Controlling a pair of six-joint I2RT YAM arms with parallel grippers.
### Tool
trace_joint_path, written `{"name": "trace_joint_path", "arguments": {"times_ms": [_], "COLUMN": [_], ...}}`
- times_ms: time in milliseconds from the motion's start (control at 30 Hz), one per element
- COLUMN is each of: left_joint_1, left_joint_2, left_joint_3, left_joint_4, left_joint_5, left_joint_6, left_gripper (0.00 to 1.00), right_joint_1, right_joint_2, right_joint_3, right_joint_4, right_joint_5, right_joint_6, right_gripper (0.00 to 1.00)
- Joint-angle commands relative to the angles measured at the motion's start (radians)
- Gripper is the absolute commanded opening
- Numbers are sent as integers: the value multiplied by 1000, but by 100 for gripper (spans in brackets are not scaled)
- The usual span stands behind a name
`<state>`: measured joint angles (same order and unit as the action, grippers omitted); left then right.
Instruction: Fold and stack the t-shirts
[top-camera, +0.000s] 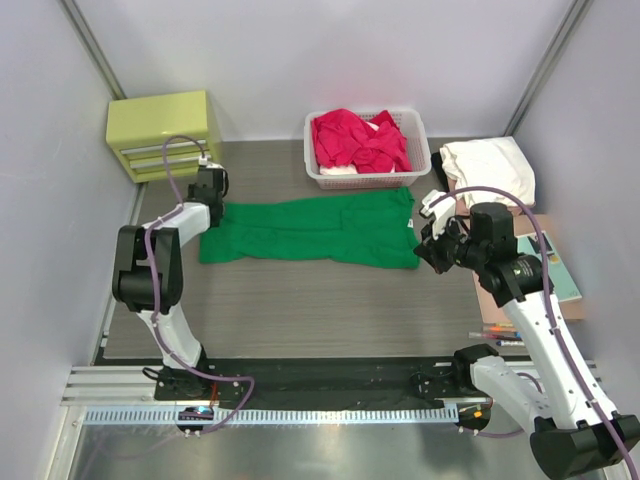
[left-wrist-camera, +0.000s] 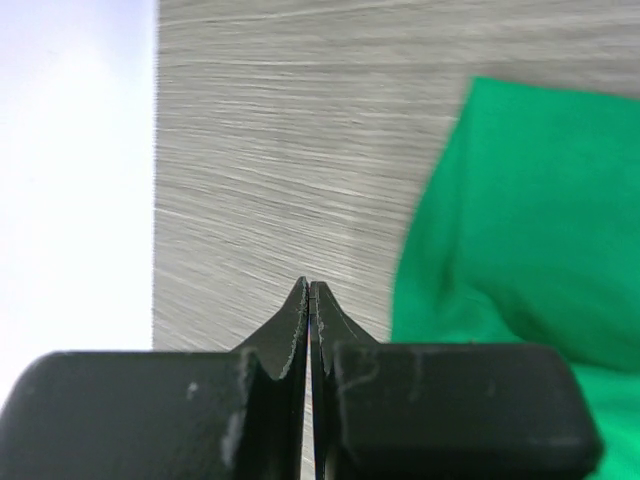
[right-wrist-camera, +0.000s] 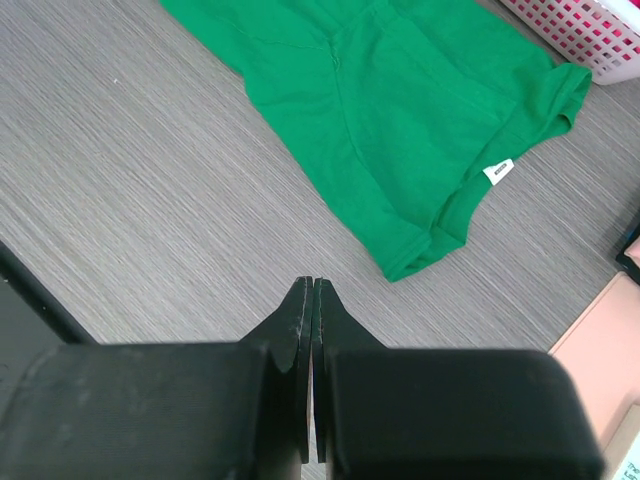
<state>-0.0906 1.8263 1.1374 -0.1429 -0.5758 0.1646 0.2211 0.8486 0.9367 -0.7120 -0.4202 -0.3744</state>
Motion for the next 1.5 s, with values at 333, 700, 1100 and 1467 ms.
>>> {"name": "trace_joint_path", "arguments": {"times_ms": [333,700,1100,1467], "left_joint_1": [69,66,71,86], "left_joint_2": [-245,-111,-12,123], "left_joint_3": [7,104,130,173], "left_joint_4": [-234,-327,-284,-205], "left_joint_5": [853,881,599,403], "left_joint_6": [-71,-80,-51,-27], "left_gripper": [0,0,0,0], "right_joint_1": [-14,-17,-28,-37], "right_joint_2": [-37,-46,-54,-72], "right_joint_3": [-39,-47,-62,-67], "right_joint_4": [52,57,60,46], "right_joint_5": [-31,-38,-71,-94], "right_joint_6": [22,26,34,35], "right_gripper": [1,1,1,1]}}
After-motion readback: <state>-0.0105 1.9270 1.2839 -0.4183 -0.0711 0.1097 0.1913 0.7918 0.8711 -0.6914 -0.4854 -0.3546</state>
